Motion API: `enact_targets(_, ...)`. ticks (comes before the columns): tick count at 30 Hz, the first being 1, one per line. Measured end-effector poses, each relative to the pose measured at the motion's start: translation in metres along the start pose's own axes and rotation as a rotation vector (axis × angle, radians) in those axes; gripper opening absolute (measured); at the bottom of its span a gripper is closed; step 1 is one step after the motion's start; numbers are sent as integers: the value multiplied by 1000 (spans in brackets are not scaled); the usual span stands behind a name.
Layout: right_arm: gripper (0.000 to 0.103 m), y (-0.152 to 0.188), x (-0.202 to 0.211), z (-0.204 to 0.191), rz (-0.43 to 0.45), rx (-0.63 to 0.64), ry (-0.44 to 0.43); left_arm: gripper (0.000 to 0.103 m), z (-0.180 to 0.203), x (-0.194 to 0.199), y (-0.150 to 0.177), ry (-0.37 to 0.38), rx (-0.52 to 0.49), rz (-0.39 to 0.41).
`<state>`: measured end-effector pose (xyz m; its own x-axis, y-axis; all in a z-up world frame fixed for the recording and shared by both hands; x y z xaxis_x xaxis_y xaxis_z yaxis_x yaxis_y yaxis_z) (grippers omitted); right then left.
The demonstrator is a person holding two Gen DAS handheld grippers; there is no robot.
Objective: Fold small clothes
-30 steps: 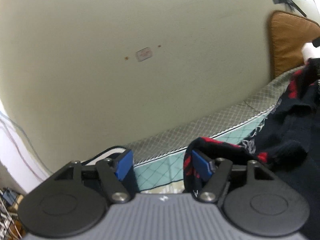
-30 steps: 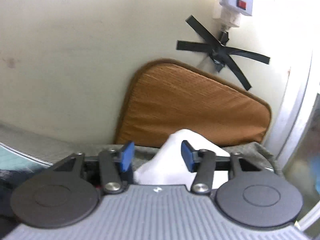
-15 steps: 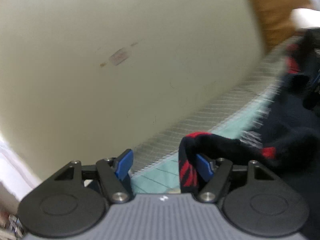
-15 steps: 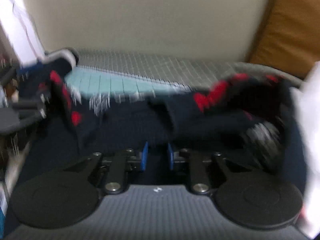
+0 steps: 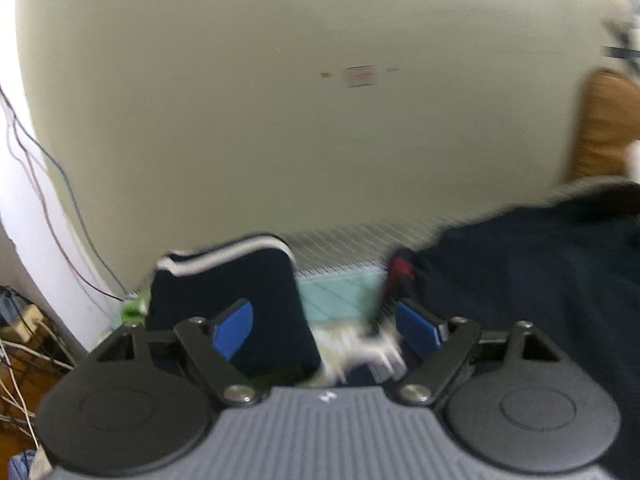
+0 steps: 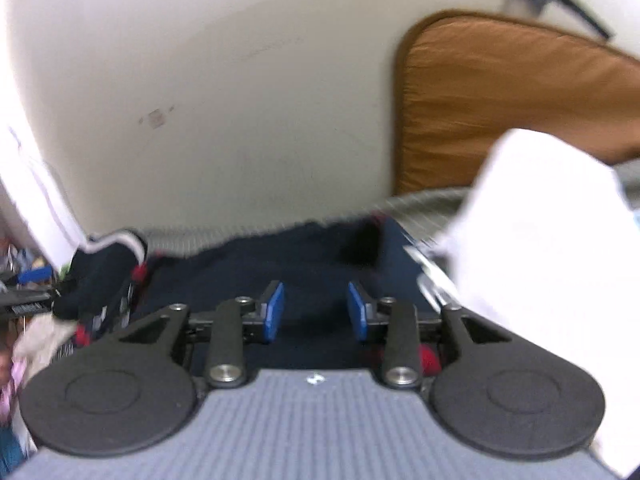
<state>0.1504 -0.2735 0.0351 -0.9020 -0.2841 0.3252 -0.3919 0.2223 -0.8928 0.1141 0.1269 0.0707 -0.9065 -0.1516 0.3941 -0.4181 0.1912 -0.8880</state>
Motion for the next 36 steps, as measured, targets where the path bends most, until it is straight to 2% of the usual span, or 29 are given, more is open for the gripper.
enact_targets(2, 50, 10, 35, 13, 12, 27, -1, 93, 2, 36, 12, 79, 13, 4)
enact_targets(4, 63, 24, 62, 17, 30, 34, 13, 94, 5, 69, 27, 180, 59, -7)
enact_targets(6, 69, 44, 92, 22, 19, 26, 19, 94, 13, 95, 42, 293, 111, -55)
enact_targets(9, 71, 73, 118, 25, -26, 7, 42, 94, 23, 119, 66, 416, 208, -141)
enact_targets(12, 71, 96, 120, 23, -57, -42, 41, 83, 33, 133, 88, 469, 265, -221)
enact_targets(13, 67, 103, 117, 24, -75, -53, 34, 80, 38, 138, 92, 480, 272, -234)
enact_targets(14, 56, 107, 120, 17, -39, -14, 43, 78, 41, 140, 98, 489, 274, -246)
enact_targets(15, 11, 108, 119, 16, -57, 21, 35, 77, 46, 141, 103, 491, 278, -260)
enact_targets(16, 12, 109, 120, 11, -68, 31, 39, 74, 50, 143, 106, 494, 281, -277)
enact_targets(17, 12, 105, 124, 8, -39, 44, 55, 73, 53, 145, 109, 501, 281, -289)
enact_targets(18, 12, 98, 129, 7, -12, 90, 87, 73, 53, 149, 111, 505, 275, -294)
enact_targets(19, 12, 87, 135, 8, 32, 159, 163, 73, 51, 149, 117, 502, 262, -295)
enact_targets(20, 12, 75, 142, 12, 85, 246, 276, 73, 53, 151, 119, 489, 247, -296)
enact_targets(21, 12, 63, 150, 22, 141, 346, 435, 73, 54, 154, 121, 475, 234, -299)
enact_targets(23, 16, 44, 163, 47, 197, 386, 613, 73, 56, 160, 124, 463, 230, -307)
enact_targets(24, 22, 38, 171, 55, 202, 352, 631, 73, 56, 162, 125, 465, 240, -315)
enact_targets(25, 32, 34, 178, 60, 210, 309, 619, 72, 56, 164, 126, 470, 254, -325)
enact_targets(27, 46, 33, 191, 56, 225, 224, 497, 69, 60, 165, 131, 490, 291, -356)
enact_targets(28, 46, 35, 192, 49, 207, 186, 413, 63, 63, 164, 134, 504, 309, -373)
enact_targets(29, 46, 39, 189, 43, 169, 147, 316, 57, 65, 164, 134, 498, 313, -358)
enact_targets(31, 46, 53, 177, 30, 80, 58, 107, 45, 70, 162, 133, 509, 306, -353)
enact_targets(33, 46, 67, 161, 13, -8, -16, -59, 30, 74, 160, 133, 493, 314, -350)
enact_targets(34, 46, 73, 153, 5, -46, -52, -119, 15, 74, 159, 133, 478, 316, -351)
enact_targets(35, 46, 78, 146, -5, -70, -75, -153, 9, 71, 158, 134, 459, 321, -352)
enact_targets(36, 46, 82, 139, -10, -93, -98, -189, 8, 69, 157, 135, 467, 348, -353)
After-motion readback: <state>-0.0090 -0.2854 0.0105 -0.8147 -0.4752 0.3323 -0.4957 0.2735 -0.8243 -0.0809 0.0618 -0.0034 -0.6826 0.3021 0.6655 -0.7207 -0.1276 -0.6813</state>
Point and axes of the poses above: each gripper's, at about its wrist camera, not at the fingertips, and x roughly against the way its jaws point, z to its right, y to its underside, the point moved 4 cm from there along -x, roughly the way its jaws point, and after that the axes turned 9 degrees about z, right-handed, at the moved point
